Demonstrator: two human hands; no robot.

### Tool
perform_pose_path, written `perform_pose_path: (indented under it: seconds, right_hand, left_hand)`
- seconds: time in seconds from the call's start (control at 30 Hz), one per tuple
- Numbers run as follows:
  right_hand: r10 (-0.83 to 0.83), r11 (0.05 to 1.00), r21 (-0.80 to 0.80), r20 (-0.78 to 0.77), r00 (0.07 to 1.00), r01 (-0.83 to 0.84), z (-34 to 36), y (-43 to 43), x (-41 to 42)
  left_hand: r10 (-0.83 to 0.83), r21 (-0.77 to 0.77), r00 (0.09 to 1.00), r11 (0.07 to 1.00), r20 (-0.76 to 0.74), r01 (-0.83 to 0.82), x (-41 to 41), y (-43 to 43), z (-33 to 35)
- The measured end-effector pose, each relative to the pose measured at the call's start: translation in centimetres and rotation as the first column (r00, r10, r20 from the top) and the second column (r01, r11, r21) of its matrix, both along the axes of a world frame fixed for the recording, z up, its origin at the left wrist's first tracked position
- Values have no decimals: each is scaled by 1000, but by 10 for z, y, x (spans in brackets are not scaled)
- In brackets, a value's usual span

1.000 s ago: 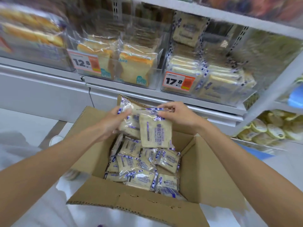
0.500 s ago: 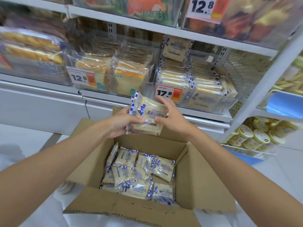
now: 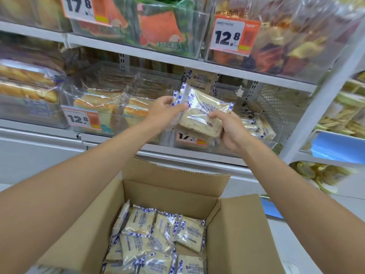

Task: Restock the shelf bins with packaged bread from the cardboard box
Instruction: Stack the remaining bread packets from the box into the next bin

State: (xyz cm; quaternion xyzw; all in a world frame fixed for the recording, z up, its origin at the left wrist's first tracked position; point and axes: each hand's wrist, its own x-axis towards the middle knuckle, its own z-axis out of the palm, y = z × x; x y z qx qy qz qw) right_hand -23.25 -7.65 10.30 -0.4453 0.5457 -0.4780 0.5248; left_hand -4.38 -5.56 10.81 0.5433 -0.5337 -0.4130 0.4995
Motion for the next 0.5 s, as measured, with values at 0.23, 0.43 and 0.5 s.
perform_pose_path:
  seconds: [0.23,0.43,0.5]
  right_hand:
    - [-84,995,-58,-33,996,82,18,-108,-8]
    - [-75,989,-134,-62,995,66,14,-178,-8]
    - [-110,979,-184,-99,989,91,7,-192,-4]
  left_hand:
    - [21,-48,991,999,135,-14,-9,-127,1]
    - [-12,-89,954,995,301,41,-20,-204,5]
    - [12,-121,948,992,318,28,-17,-216,4]
